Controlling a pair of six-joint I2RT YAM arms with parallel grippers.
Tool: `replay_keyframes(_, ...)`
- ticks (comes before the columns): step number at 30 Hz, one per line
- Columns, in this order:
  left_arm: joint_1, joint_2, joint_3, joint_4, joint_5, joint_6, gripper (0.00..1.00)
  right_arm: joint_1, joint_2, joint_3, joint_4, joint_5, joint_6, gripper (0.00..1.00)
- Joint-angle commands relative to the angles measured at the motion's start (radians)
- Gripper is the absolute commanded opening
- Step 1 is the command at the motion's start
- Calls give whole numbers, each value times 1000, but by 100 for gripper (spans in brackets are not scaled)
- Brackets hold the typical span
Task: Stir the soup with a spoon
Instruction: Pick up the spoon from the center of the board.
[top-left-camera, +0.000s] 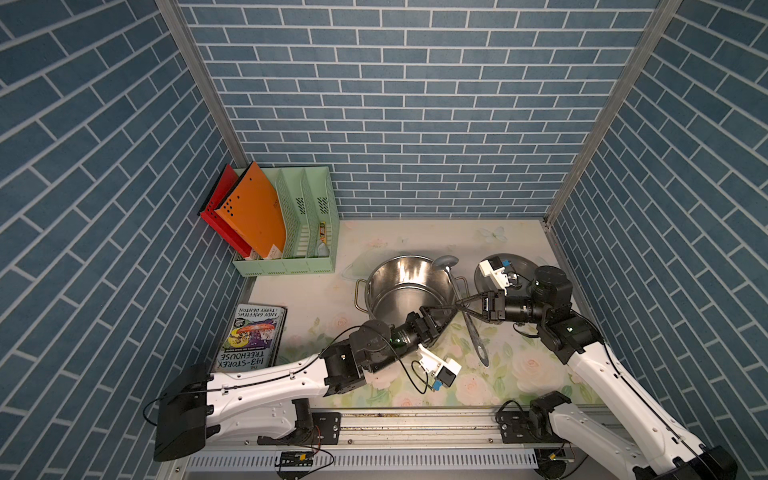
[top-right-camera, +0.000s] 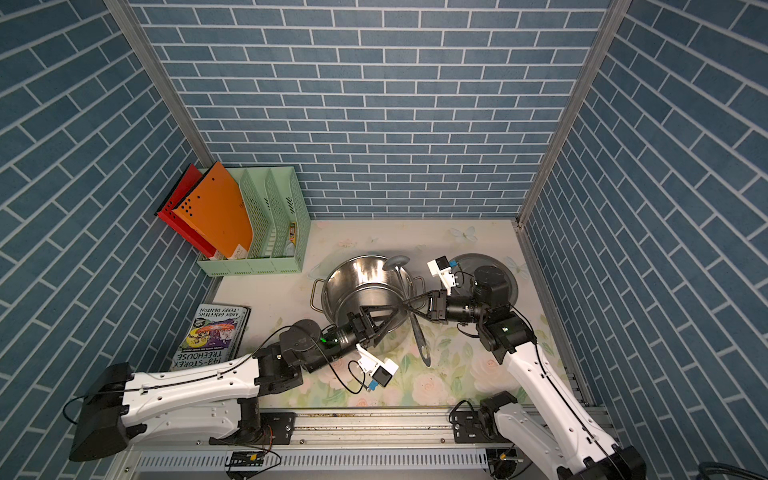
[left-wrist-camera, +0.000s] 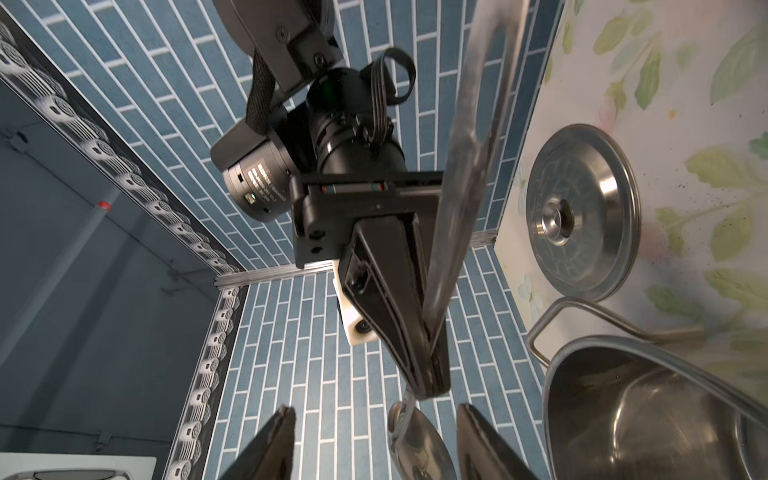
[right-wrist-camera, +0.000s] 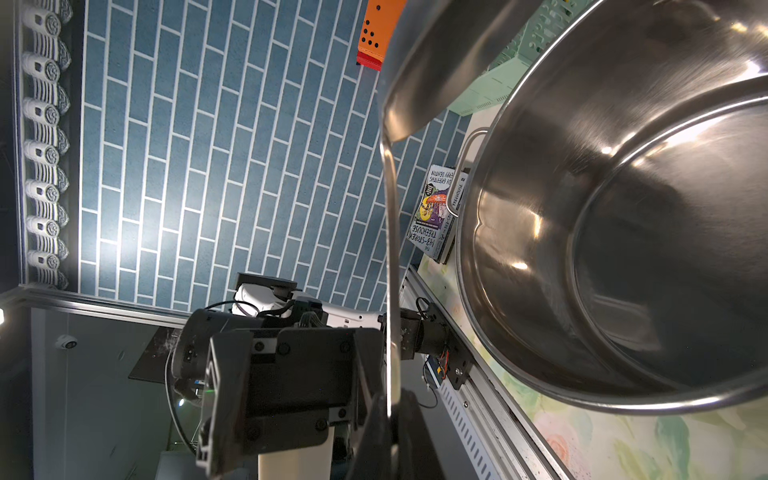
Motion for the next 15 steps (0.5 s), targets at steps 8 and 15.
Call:
replay_keyframes(8,-137,28,-25,96,-54,88,54,42,7,-3,143,76,150,0)
replay_keyframes(15,-152,65,-13,89,-52,102,50,67,8,-20,204,114,209,0)
